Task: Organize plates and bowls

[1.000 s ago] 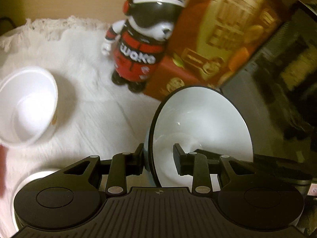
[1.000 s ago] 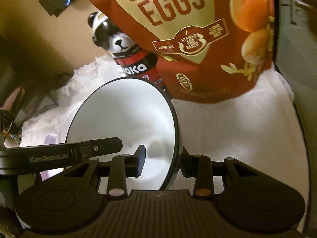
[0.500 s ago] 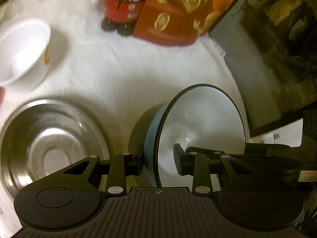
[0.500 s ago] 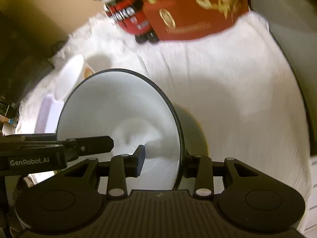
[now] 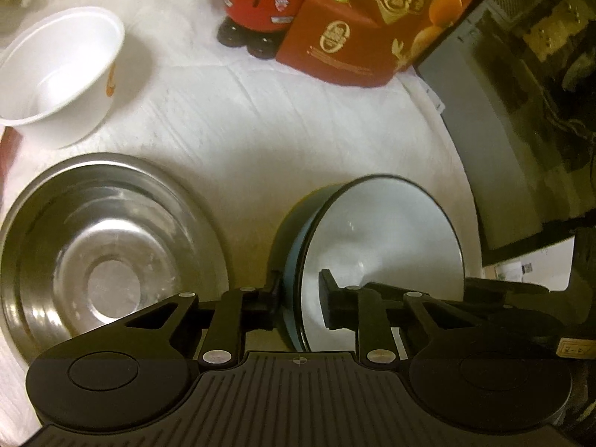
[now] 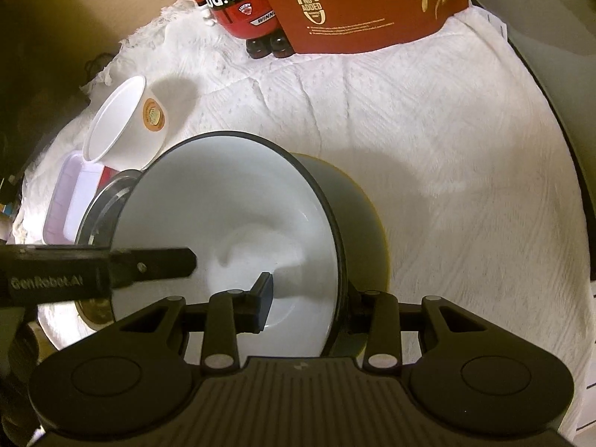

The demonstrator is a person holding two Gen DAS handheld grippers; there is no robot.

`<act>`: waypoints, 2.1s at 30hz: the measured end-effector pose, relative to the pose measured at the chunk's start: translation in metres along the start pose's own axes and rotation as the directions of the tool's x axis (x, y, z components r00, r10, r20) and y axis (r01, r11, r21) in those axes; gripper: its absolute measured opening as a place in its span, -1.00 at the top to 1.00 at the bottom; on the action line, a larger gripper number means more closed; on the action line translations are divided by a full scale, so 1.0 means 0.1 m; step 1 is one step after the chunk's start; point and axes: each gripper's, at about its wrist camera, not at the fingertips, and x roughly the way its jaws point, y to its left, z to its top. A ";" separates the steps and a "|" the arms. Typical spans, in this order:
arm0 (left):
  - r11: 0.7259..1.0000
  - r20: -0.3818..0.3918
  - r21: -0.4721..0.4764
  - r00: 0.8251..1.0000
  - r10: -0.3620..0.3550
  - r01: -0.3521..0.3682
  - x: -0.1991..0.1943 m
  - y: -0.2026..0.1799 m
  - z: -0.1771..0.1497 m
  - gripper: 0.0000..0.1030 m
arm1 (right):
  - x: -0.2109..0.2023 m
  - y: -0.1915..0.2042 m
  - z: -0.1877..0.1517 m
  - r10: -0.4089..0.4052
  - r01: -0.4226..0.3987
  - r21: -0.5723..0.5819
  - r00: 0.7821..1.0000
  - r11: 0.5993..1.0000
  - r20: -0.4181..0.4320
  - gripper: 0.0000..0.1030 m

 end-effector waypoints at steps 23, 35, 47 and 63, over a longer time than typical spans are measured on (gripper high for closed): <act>0.999 0.071 -0.019 0.997 -0.024 0.026 -0.23 0.05 0.06 0.58 | -0.37 -0.01 0.04 -0.054 0.061 -0.054 0.991 0.997 0.121 0.26; 0.978 0.250 -0.202 0.968 -0.008 0.060 -0.72 0.79 0.23 0.59 | -0.56 0.36 0.44 -0.076 0.100 -0.103 0.974 0.990 0.213 0.26; 0.916 0.359 -0.347 0.873 0.330 -0.203 -1.00 1.92 0.87 0.57 | 0.27 1.61 1.28 0.016 0.016 -0.245 0.992 0.969 0.127 0.26; 0.912 0.235 -0.333 0.916 0.325 -0.238 -0.28 2.39 1.23 0.47 | 1.67 1.92 1.66 0.026 -0.031 -0.066 0.997 0.997 -0.076 0.26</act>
